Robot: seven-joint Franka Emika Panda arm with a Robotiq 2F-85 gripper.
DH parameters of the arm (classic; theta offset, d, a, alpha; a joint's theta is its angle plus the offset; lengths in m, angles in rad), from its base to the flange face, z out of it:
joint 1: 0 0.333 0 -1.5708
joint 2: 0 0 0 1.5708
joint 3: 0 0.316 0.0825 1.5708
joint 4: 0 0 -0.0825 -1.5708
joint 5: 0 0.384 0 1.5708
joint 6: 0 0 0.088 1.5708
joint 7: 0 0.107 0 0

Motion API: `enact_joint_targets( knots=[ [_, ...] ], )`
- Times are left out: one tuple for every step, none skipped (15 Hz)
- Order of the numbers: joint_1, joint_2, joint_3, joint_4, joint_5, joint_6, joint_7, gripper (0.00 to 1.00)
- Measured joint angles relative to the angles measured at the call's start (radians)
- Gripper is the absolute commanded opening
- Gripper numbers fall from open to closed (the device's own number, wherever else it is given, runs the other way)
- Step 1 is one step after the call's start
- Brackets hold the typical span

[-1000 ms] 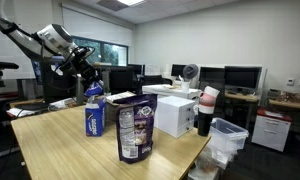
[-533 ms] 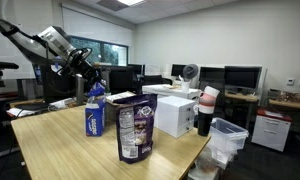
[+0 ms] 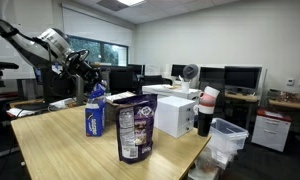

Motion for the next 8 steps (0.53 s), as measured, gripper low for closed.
enact_joint_targets(
  knots=[
    [0.000,0.000,0.000,-0.003,-0.010,0.000,0.016,0.03],
    [0.001,0.000,0.000,-0.006,-0.016,0.000,0.029,0.02],
    [0.001,0.000,0.000,-0.008,-0.019,0.000,0.038,0.03],
    [0.002,0.000,0.000,-0.010,-0.019,0.000,0.046,0.02],
    [0.002,0.000,0.000,-0.012,-0.019,0.000,0.051,0.02],
    [0.002,0.000,0.000,-0.014,-0.019,0.000,0.055,0.03],
    [0.002,0.000,0.000,-0.015,-0.019,0.000,0.062,0.03],
    [0.003,0.000,0.000,-0.017,-0.019,0.000,0.070,0.03]
  ],
)
